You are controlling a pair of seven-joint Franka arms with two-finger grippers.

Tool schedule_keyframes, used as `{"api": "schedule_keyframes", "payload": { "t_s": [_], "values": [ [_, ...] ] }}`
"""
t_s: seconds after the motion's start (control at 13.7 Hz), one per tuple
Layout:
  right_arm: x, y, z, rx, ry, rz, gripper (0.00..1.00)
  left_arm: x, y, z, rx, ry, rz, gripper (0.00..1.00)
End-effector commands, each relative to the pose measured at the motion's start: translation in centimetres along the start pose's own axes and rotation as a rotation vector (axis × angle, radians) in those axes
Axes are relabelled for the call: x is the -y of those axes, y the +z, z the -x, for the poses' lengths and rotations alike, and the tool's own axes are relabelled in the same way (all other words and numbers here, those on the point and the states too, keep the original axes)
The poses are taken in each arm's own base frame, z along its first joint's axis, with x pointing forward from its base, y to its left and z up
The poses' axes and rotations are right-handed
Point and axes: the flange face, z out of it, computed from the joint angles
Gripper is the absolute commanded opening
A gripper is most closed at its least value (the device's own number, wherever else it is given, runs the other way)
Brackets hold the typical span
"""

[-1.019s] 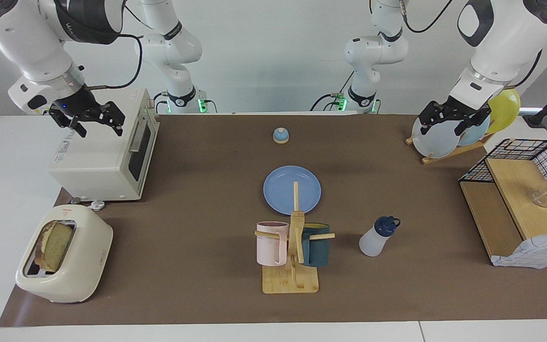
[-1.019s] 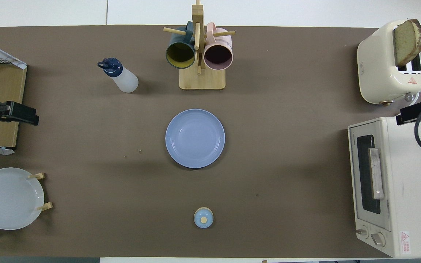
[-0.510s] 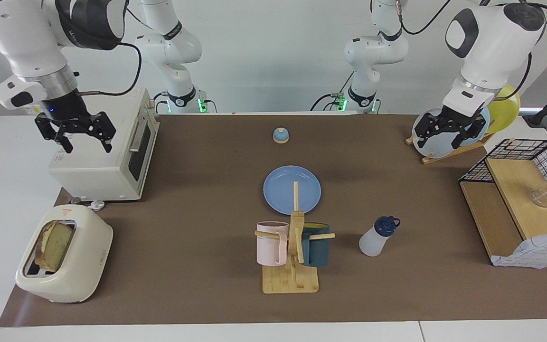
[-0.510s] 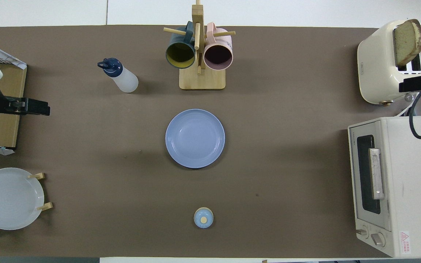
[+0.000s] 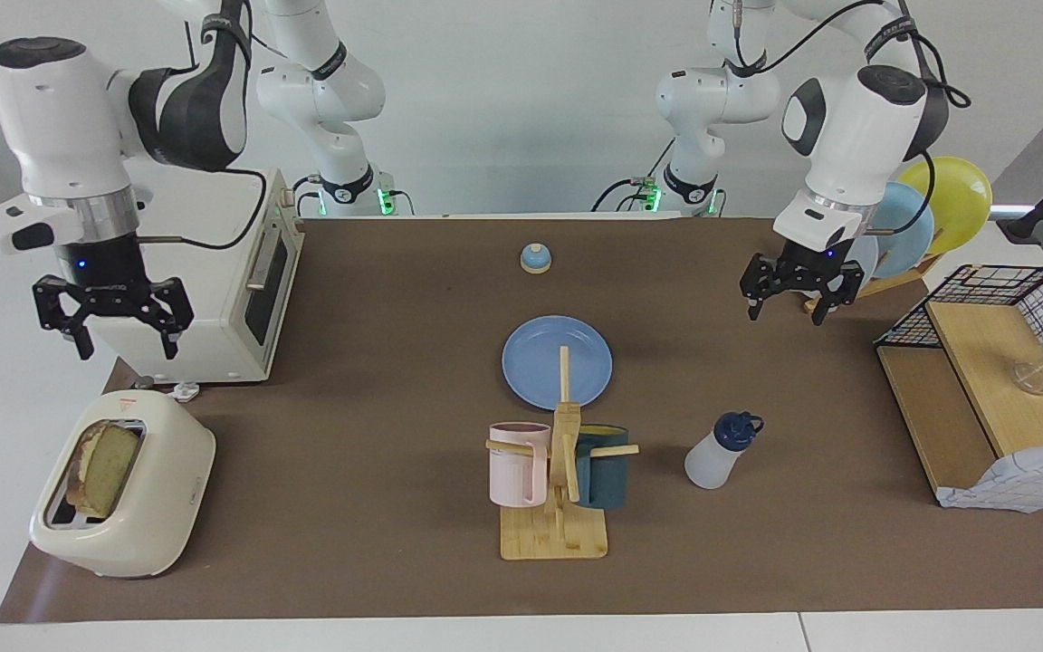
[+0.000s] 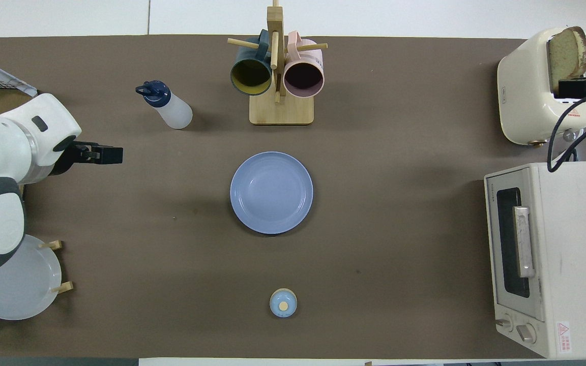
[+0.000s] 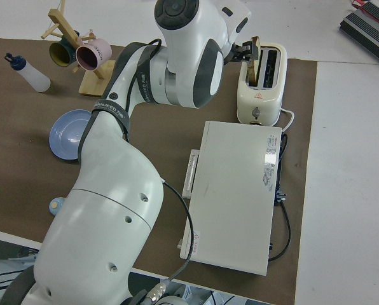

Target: Put bread on plate and add seasoning

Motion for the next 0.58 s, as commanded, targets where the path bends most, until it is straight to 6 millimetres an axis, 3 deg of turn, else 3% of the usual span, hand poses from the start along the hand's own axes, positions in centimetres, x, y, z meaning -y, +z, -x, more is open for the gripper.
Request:
{"api": "schedule_keyframes", "payload": {
  "t_s": [0.0,0.22,0.36,0.44,0.51],
  "values": [
    [-0.8,3.9,-0.2,-0.022,-0.024,0.025,1.00,-0.1,2.2,2.1,-0.085,-0.009,-0.008,1.00],
    [-2.3,6.4,-0.3,-0.049,-0.017,0.050,1.00,-2.0,6.1,4.0,-0.205,-0.038,0.007,1.00],
    [-2.0,6.8,-0.6,-0.065,-0.029,0.057,0.99,-2.6,8.3,5.4,-0.298,-0.084,0.021,1.00],
    [-2.0,6.7,-0.7,-0.068,-0.029,0.058,0.95,-3.0,9.5,5.8,-0.337,-0.081,0.028,1.00],
    [-2.1,6.7,-0.7,-0.068,-0.029,0.059,0.81,-3.6,11.0,6.0,-0.370,-0.073,0.037,1.00]
  ]
}}
